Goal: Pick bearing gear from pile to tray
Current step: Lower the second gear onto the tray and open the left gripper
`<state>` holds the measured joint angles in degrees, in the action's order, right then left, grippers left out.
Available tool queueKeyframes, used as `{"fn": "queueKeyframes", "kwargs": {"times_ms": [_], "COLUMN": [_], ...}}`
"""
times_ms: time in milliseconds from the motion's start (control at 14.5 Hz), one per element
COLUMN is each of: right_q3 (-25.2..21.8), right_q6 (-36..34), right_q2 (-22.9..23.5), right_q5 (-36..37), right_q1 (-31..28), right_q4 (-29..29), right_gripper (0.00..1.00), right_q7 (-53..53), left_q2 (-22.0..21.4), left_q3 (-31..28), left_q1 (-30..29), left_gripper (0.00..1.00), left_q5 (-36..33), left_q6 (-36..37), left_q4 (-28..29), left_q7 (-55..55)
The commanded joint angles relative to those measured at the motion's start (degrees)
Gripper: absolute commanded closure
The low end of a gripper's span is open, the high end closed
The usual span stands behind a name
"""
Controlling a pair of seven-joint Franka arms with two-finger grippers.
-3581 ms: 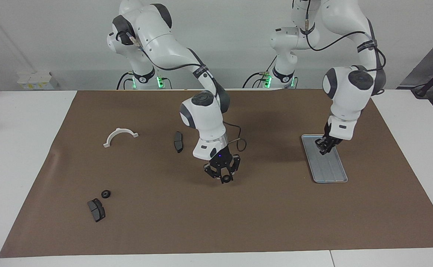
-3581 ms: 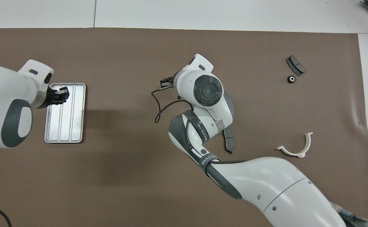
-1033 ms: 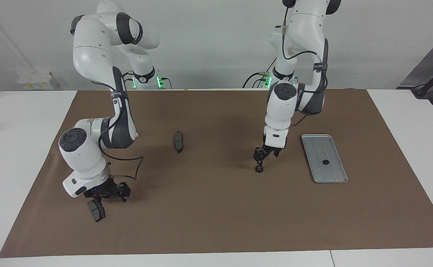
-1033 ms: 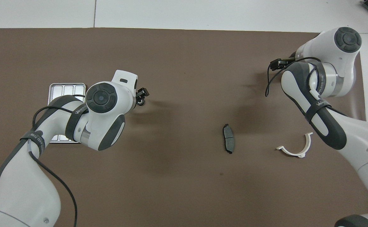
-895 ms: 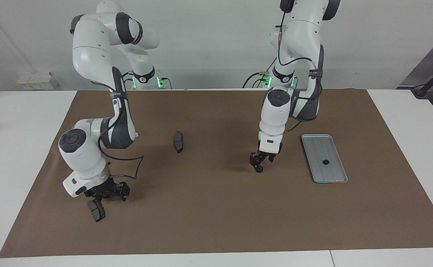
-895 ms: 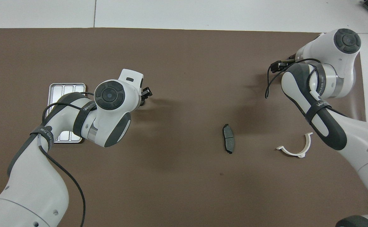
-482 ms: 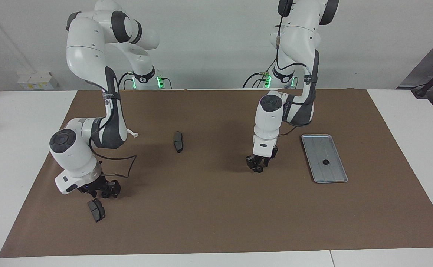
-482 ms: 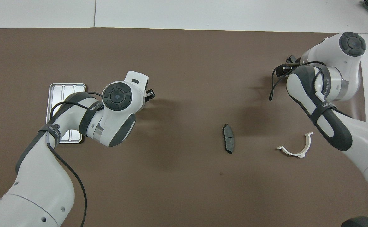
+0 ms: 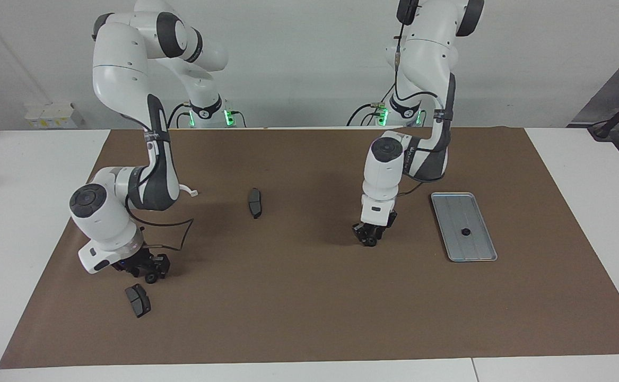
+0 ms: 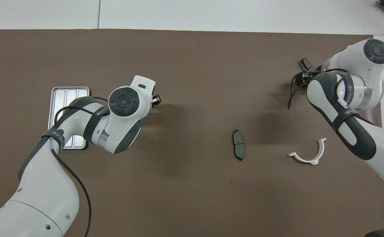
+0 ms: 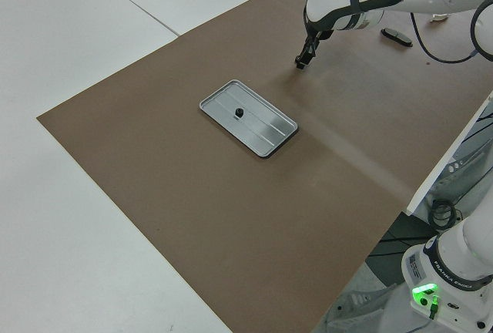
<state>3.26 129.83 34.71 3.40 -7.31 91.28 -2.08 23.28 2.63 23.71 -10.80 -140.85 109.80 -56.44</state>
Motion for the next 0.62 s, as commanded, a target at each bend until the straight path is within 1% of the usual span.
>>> {"fn": "queueKeyframes", "kwargs": {"times_ms": [0, 138, 207, 275, 413, 482, 551], "right_q3": [0.7, 0.7, 0.7, 0.7, 0.7, 0.7, 0.7], "right_q6": [1.2, 1.2, 1.2, 1.2, 1.2, 1.3, 1.3], "right_q2": [-1.9, -1.9, -1.9, -1.9, -1.9, -1.9, -1.9], "right_q5": [0.3, 0.3, 0.3, 0.3, 0.3, 0.3, 0.3], "right_q1": [-0.7, -0.6, -0.6, -0.6, -0.4, -0.3, -0.2], "right_q4": [2.6, 2.6, 2.6, 2.6, 2.5, 2.5, 2.4], "right_gripper": [0.39, 0.54, 0.61, 0.68, 0.81, 0.86, 0.93], "right_q7": [-0.7, -1.3, -1.3, -1.3, -1.3, -1.3, -1.2], "left_q2": [0.3, -0.4, -1.7, -4.7, -10.3, -12.3, -13.6], "left_q3": [-0.8, -0.8, -0.9, -0.8, -0.5, -0.4, -0.3], "left_q1": [0.8, 0.2, -0.5, -2.2, -6.9, -9.7, -11.8], "left_gripper": [1.0, 1.0, 1.0, 1.0, 1.0, 1.0, 1.0], "left_q5": [-1.2, -1.2, -1.2, -1.2, -0.5, 0.0, 2.1], "left_q6": [-0.6, 2.8, 4.0, 5.1, 8.6, 10.0, 10.9], "left_q4": [0.3, -0.7, -0.7, 0.1, 1.8, 2.6, 2.9], "left_q7": [-1.1, -0.8, -0.3, 0.3, 5.0, 8.4, 12.0]}}
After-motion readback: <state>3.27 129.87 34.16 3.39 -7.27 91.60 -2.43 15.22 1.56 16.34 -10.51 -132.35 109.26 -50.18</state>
